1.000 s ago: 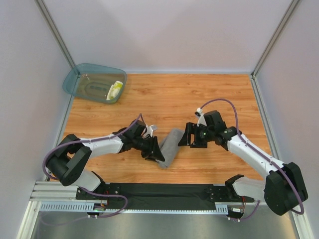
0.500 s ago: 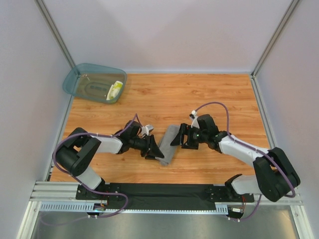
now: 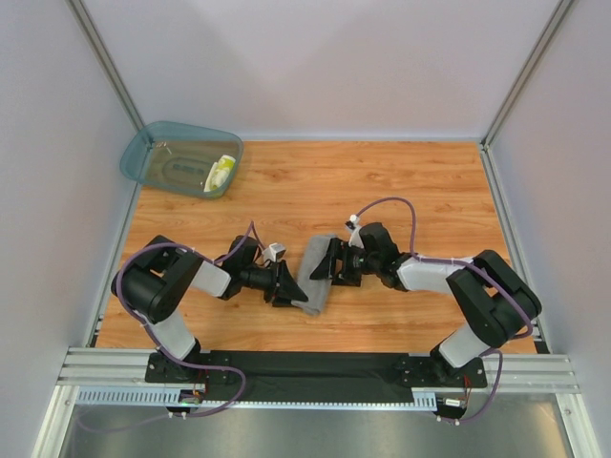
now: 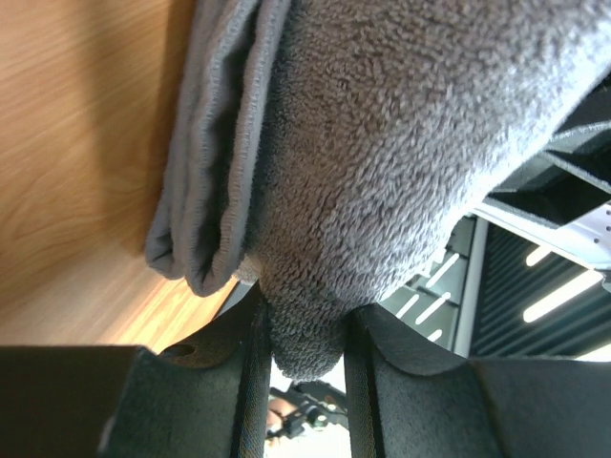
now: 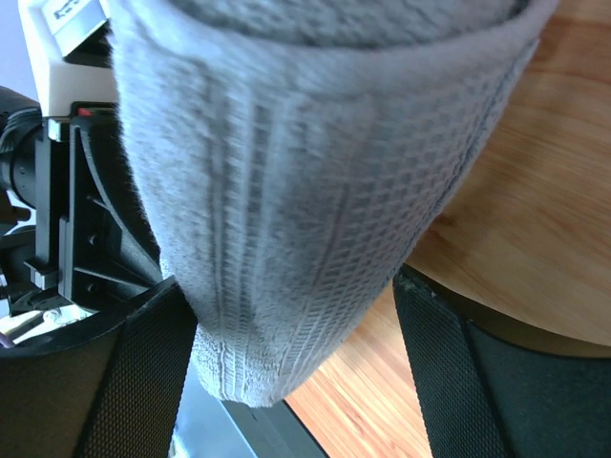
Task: Roll the towels
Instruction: Roll the towel
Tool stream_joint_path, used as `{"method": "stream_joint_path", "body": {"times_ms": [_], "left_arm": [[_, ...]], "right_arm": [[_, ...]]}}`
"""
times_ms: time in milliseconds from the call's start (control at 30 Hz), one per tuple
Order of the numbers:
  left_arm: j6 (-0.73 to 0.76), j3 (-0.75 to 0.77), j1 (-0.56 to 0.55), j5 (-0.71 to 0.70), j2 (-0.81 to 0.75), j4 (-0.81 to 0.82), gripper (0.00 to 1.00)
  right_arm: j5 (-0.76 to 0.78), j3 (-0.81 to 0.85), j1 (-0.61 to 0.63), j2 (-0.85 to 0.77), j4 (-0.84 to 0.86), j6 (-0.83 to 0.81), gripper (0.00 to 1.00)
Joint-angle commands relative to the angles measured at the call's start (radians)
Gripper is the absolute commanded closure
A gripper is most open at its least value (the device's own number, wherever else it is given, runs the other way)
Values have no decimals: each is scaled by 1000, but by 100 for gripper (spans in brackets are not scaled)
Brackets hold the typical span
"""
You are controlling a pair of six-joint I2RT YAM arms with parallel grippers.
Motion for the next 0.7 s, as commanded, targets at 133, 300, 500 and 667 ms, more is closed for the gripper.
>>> {"method": "stream_joint_path", "body": {"times_ms": [133, 300, 500, 667], "left_arm": [[-70, -46, 11, 6, 46, 167, 74], [-64, -54, 14, 4, 42, 164, 58], [112, -31, 14, -79, -81, -153, 42], [377, 66, 14, -303, -317, -635, 39]], "right_arm": [[33, -11, 52, 113, 143, 36, 27], [18, -6, 60, 164, 205, 59, 53], [18, 11, 58, 133, 177, 39, 65], [16, 37, 58, 96, 118, 15, 67]]}}
